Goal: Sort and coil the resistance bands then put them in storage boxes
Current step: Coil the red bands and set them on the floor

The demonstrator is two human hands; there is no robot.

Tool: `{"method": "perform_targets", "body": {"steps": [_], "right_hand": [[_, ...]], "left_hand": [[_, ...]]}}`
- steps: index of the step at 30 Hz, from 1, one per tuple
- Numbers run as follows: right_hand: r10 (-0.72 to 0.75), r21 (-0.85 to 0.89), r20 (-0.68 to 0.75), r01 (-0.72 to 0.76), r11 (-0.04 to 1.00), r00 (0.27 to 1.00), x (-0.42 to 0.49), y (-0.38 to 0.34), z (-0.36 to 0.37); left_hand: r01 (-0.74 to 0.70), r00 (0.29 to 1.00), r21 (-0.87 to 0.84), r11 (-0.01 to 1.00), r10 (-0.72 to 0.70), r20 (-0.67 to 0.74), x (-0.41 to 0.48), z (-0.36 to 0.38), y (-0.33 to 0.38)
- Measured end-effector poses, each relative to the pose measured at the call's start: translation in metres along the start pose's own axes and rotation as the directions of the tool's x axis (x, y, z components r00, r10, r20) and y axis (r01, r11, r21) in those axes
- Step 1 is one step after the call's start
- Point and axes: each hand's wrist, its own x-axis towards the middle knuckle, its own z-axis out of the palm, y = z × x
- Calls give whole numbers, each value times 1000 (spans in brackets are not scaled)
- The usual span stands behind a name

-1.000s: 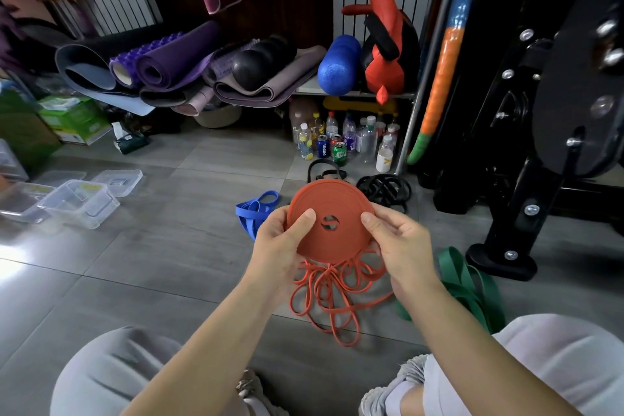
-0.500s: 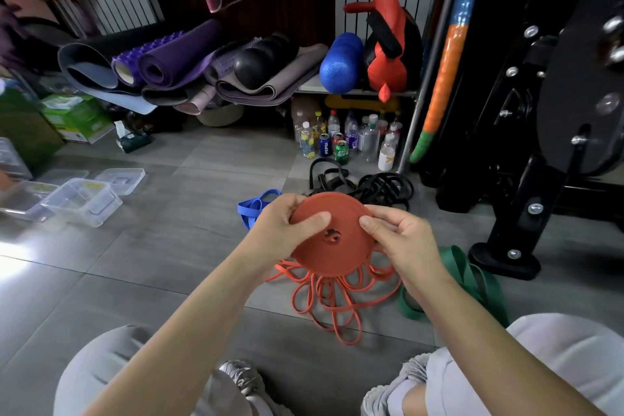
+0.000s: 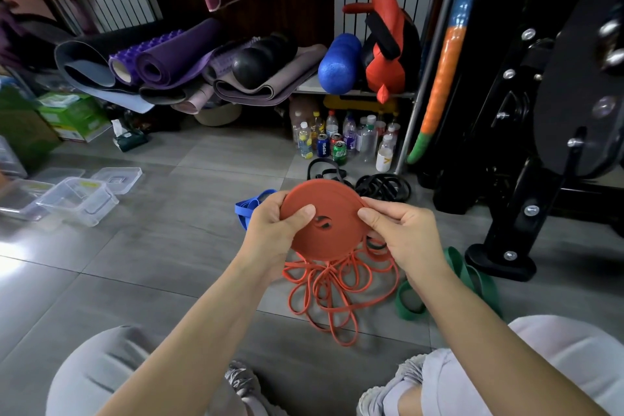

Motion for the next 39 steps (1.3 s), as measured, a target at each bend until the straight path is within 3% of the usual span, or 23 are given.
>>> {"method": "perform_targets", "body": {"steps": [5, 10, 14, 17, 24, 26, 32, 39], "right_hand": [[39, 65, -64, -35, 997, 997, -4, 7, 6], [54, 6, -65, -54, 999, 996, -8, 14, 11], [202, 235, -145, -165, 958, 969, -7, 14, 16], [247, 272, -195, -190, 943, 949, -7, 15, 16], [239, 259, -117, -203, 944, 964, -4, 11, 12], [217, 216, -124, -187, 958, 968, -4, 9, 13], [11, -212, -151, -43, 976, 988, -9, 16, 20], [11, -219, -189, -53, 974, 982, 8, 10, 22]], "left_hand": [[19, 999, -138, 990, -23, -26, -2, 4, -2], [13, 998, -261, 965, -28, -57, 0, 4, -3], [24, 996, -315, 949, -51, -77, 1, 6, -5], [29, 995, -333, 942, -59, -80, 0, 6, -6], [49, 994, -372, 927, -80, -70, -3, 4, -2], [33, 993, -374, 927, -73, -93, -3, 3, -1], [27, 986, -399, 917, -90, -140, -1, 5, -3], [60, 986, -404, 913, -117, -119, 14, 2, 8]]}}
